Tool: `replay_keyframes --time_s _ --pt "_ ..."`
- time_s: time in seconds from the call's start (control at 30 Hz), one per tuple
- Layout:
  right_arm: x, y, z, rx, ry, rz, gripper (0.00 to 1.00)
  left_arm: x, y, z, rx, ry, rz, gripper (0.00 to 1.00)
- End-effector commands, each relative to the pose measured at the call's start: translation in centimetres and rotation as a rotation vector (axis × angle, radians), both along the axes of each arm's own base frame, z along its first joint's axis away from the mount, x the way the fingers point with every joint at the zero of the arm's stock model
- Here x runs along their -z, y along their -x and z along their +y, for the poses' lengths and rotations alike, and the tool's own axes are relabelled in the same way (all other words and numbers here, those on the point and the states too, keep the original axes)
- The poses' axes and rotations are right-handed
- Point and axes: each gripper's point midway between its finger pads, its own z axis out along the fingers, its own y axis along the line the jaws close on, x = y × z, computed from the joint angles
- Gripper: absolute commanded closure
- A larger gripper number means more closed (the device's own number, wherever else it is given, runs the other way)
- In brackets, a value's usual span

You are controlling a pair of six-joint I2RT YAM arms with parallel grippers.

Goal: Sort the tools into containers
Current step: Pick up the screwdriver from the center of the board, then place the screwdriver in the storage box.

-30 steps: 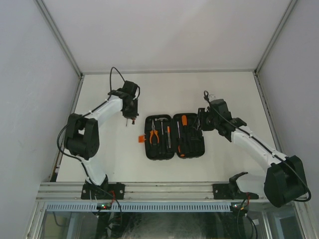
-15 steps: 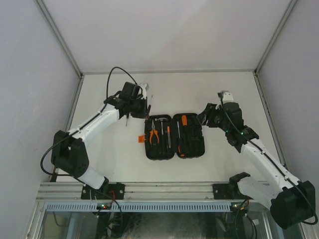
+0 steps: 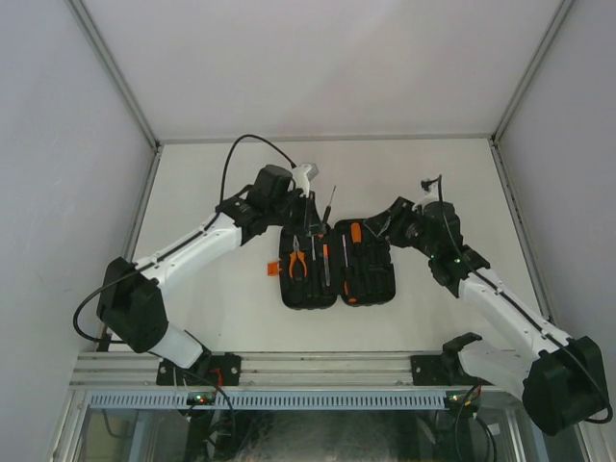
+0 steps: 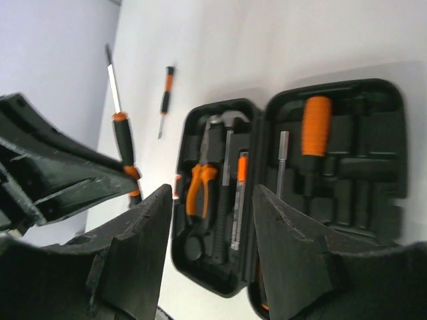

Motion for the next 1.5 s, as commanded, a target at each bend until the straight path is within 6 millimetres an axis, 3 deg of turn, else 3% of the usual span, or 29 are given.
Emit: replay_keyframes --time_s 0.0,0.17,0.67,0.93,1.2,1.3,1.47 --pt "-4.1 -0.1 3.1 -0.074 -0.126 -0.116 0.49 -3.3 0.2 -2.6 0.041 0.158 -0.02 1.0" --pt "-4.5 0.0 4.8 -0.133 -0.163 -0.132 0.49 -3.6 1.2 -4.1 0.094 0.179 -0.015 1.0" --pt "-4.0 -0.2 6.2 -0.187 -0.205 -0.106 0.57 -3.6 2.3 -5.8 0.146 0.194 -0.005 1.0" --pt "-2.7 -0.2 6.5 -0.207 -0.211 -0.057 0.71 -3.9 2.7 -6.3 0.169 0.201 -0.009 1.0" --pt "-2.8 -0.3 6.1 -0.207 -0.213 -0.053 0.83 -4.0 3.3 -6.4 0.201 0.213 -0.006 0.96" --pt "-2.8 -0.3 6.0 -0.212 -0.214 -0.055 0.89 -4.2 3.4 -6.5 0.207 0.223 -0.008 0.87" --pt "-2.4 -0.6 4.9 -0.172 -0.16 -0.053 0.96 -4.8 3.3 -6.2 0.193 0.227 -0.035 0.57"
